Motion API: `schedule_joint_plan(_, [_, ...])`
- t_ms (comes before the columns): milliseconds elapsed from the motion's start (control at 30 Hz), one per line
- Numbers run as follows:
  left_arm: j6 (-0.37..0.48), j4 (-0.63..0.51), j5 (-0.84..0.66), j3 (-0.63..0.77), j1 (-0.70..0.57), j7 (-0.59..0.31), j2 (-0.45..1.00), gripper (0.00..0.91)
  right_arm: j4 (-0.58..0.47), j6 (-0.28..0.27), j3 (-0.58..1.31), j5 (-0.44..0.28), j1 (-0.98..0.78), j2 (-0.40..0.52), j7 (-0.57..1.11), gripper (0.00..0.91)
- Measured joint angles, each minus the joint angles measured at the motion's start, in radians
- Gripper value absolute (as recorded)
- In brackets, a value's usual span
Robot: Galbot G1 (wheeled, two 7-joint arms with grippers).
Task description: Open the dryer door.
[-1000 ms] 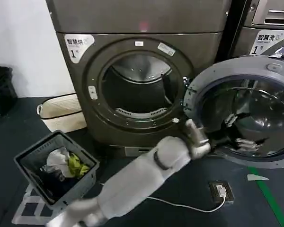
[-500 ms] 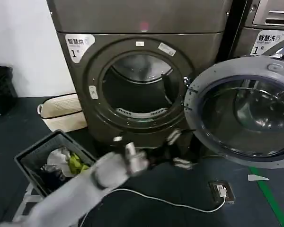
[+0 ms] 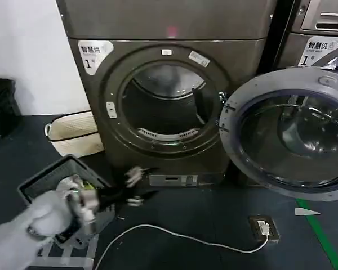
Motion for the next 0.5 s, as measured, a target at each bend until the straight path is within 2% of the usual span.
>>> schedule_joint_plan(200, [-0.153, 0.088, 0.254, -0.090, 0.030, 0.014, 0.073, 0.907, 0.002, 0.000, -0.064, -0.009, 0.021, -0.031, -0.005, 0.907])
schedule_joint_plan(400, [-0.338, 0.175, 0.527, -0.096, -0.033, 0.027, 0.088, 0.907, 0.004, -0.018, -0.127, 0.018, 0.035, -0.056, -0.012, 0.907])
schedule_joint_plan(500, [-0.387, 0.213, 0.677, -0.095, -0.073, 0.011, 0.096, 0.907, 0.000, -0.024, -0.149, 0.030, 0.039, -0.064, -0.014, 0.907])
